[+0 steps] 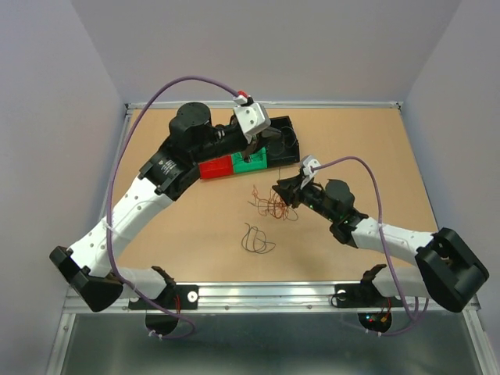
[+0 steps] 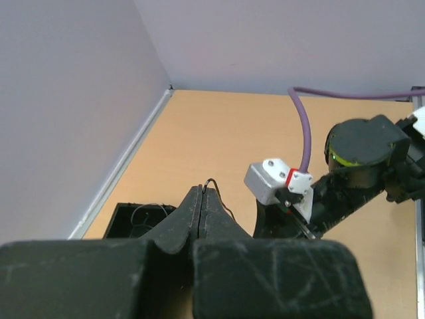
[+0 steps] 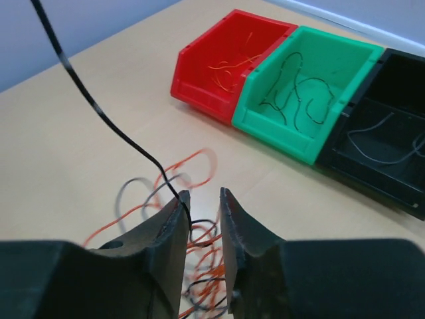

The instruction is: Untangle the cables

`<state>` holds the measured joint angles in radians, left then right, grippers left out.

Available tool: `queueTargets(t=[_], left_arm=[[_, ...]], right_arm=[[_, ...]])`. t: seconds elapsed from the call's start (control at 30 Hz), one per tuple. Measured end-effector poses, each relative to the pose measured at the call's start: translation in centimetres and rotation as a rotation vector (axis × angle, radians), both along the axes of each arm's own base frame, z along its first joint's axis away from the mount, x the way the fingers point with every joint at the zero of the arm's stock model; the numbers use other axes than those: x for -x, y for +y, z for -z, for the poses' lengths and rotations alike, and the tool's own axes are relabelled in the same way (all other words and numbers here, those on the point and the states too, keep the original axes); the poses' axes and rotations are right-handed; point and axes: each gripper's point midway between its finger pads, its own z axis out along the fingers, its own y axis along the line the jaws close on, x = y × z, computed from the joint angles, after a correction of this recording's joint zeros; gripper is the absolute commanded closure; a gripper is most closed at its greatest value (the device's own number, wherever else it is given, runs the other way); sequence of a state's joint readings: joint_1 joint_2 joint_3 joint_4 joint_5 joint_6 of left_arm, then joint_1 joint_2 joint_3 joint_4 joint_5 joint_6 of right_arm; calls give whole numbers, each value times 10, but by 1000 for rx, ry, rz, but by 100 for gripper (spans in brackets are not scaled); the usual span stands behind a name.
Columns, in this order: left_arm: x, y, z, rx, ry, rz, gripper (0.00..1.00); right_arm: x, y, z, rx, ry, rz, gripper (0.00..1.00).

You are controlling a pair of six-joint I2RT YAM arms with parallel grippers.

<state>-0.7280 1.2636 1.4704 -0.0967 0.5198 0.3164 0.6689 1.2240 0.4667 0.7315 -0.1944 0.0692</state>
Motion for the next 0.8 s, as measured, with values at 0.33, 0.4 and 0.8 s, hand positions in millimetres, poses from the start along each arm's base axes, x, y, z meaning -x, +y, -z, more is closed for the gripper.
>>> queueTargets(t=[0.33, 0.4, 0.8], left_arm=[[-12, 36, -217, 297, -233, -214, 100], [5, 61, -254, 390, -289, -252, 100], [79, 167, -275, 644, -416, -402, 100]], right_arm=[[1, 33, -13, -41, -32, -152, 86], [0, 36, -9, -35, -23, -166, 87], [1, 34, -6, -6, 7, -159, 95]])
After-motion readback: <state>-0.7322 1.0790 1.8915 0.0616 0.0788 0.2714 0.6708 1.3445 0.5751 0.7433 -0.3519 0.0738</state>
